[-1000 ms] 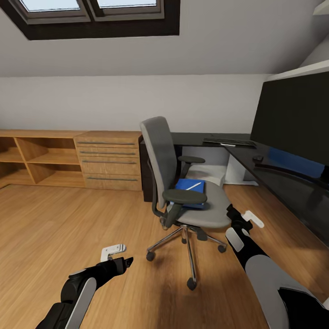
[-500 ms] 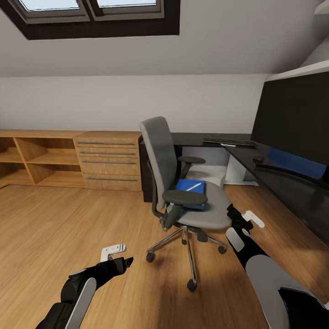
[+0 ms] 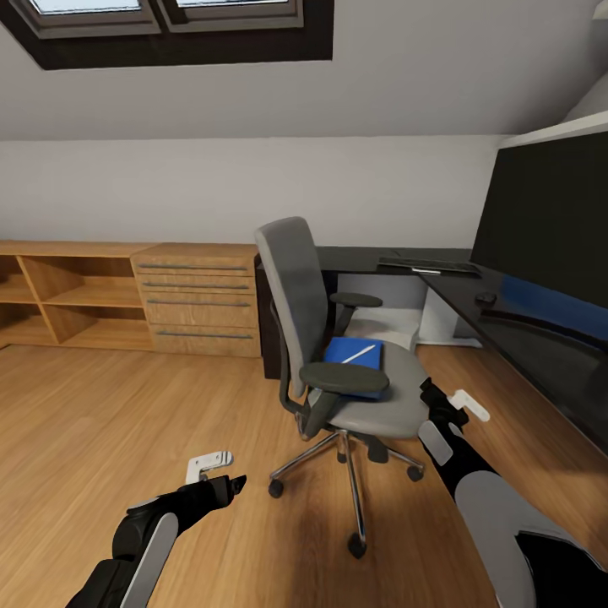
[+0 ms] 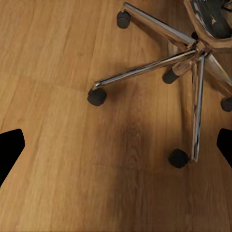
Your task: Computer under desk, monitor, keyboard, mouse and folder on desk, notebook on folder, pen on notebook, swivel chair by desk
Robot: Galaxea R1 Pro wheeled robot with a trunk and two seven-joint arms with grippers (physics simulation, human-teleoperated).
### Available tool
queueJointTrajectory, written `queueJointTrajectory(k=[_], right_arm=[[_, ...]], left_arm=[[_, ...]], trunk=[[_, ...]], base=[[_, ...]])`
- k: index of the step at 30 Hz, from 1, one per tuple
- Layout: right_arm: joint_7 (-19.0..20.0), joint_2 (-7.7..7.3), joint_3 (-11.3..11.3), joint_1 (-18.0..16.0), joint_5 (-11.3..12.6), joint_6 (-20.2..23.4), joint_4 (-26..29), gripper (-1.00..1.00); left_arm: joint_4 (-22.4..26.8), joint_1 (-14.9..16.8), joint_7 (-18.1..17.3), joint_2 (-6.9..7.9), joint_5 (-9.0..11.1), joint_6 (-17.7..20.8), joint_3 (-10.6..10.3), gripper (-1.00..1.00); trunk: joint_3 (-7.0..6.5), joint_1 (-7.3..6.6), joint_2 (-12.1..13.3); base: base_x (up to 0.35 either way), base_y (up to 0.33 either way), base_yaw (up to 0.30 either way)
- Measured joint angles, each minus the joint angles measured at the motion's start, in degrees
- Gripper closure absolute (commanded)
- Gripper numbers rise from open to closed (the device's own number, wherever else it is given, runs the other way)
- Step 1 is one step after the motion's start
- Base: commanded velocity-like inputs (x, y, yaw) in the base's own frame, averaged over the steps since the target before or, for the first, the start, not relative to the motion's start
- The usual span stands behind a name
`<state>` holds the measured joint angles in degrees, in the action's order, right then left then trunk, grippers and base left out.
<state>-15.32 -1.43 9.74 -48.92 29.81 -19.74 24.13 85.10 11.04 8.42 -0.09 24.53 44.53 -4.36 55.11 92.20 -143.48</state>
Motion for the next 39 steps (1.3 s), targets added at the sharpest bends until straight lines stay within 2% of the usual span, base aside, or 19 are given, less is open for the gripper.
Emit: queueJointTrajectory(k=[12, 17, 23, 29, 35, 39], right_arm=[[-0.1, -0.37, 0.2, 0.0, 0.3, 0.4, -0.1, -1.0], [-0.1, -0.39, 0.7, 0.0, 1.1, 0.5, -0.1, -1.0], [0.0, -0.88, 1.0, 0.0, 3.6, 3.4, -0.2, -1.0], [0.1, -1.73, 1.1, 0.0, 5.0, 6.0, -0.2, -1.0], [0.1, -2.71, 1.1, 0.0, 8.0, 8.4, -0.2, -1.0], [0.3, -3.86, 1.2, 0.0, 10.4, 12.5, -0.2, -1.0]], left_arm=[[0.0, 0.0, 0.0, 0.0, 0.1, 0.0, 0.0, -1.0], [0.0, 0.0, 0.0, 0.0, 0.1, 0.0, 0.0, -1.0], [-0.1, 0.0, 0.0, 0.0, 0.1, 0.0, 0.1, -1.0], [-0.1, 0.0, 0.0, 0.0, 0.1, 0.0, 0.1, -1.0], [-0.1, 0.0, 0.0, 0.0, 0.0, 0.0, 0.0, -1.0], [-0.1, 0.0, -0.1, 0.0, 0.1, 0.0, 0.0, -1.0]], trunk=[[0.0, 0.0, 0.0], [0.0, -0.02, 0.0], [0.0, 0.0, 0.0], [0.0, 0.0, 0.0], [0.0, -0.02, 0.0], [0.0, 0.0, 0.0]], base=[[0.014, 0.0, 0.0], [0.197, 0.0, 0.0], [0.137, 0.0, 0.0], [0.025, 0.0, 0.0], [0.173, 0.0, 0.0], [0.067, 0.0, 0.0]])
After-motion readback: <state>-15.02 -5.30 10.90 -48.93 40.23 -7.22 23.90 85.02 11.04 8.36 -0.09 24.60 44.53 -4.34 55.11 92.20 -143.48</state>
